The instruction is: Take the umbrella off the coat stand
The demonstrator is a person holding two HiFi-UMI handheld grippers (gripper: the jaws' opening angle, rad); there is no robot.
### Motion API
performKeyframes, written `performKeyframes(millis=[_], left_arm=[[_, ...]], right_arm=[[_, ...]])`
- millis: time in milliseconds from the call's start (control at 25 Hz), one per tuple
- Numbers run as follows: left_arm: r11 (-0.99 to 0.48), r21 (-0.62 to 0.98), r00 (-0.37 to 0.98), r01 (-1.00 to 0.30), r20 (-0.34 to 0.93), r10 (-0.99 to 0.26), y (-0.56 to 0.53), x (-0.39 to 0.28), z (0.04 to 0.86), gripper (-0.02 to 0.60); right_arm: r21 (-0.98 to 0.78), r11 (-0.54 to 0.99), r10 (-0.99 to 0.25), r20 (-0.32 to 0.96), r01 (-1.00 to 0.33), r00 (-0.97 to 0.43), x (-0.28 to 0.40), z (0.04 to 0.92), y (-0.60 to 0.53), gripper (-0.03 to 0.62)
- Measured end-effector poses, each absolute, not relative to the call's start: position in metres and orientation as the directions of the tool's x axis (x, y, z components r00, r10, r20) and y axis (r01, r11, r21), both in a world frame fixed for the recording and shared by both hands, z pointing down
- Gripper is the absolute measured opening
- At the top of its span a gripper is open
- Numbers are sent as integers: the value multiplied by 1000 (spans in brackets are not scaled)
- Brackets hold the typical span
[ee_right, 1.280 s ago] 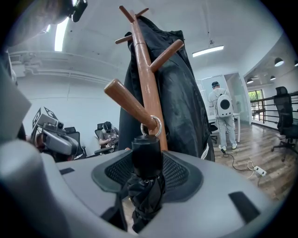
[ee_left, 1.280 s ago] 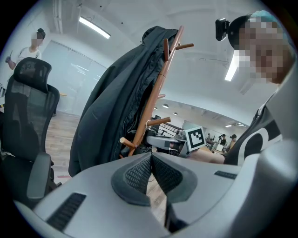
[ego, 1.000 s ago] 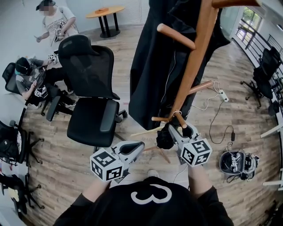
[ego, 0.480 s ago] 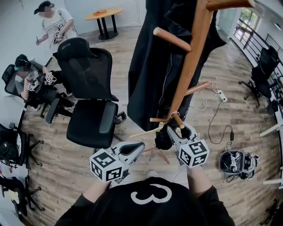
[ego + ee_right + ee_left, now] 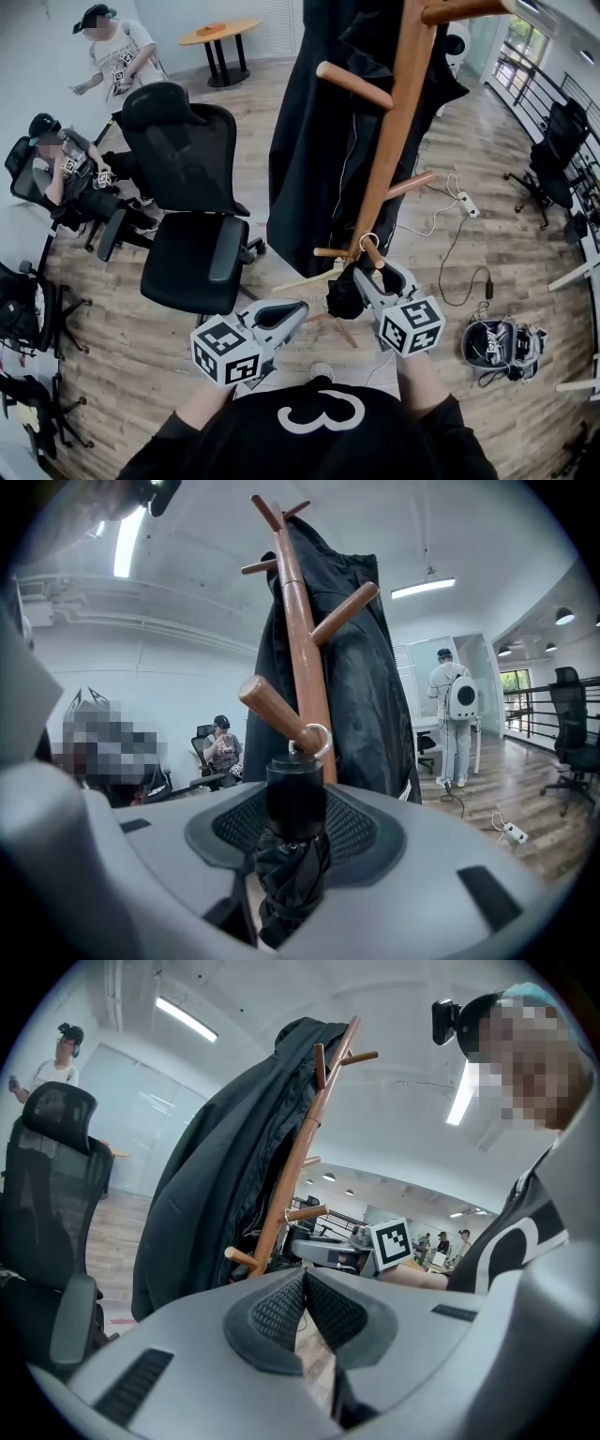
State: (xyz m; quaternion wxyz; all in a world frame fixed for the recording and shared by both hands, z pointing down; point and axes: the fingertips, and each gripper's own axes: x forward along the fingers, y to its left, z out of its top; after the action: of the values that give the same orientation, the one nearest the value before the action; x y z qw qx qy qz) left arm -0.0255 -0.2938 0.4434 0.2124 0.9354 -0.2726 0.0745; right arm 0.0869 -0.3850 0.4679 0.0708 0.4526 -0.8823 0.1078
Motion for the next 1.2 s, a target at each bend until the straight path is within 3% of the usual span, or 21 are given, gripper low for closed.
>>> performKeyframes(millis=[1200], left_arm=[[-794,304,849,-527,235,-474,-249,-25,415,15]], right_arm=[[-90,568,-795,198,-818,-574,94,432,-334,192]])
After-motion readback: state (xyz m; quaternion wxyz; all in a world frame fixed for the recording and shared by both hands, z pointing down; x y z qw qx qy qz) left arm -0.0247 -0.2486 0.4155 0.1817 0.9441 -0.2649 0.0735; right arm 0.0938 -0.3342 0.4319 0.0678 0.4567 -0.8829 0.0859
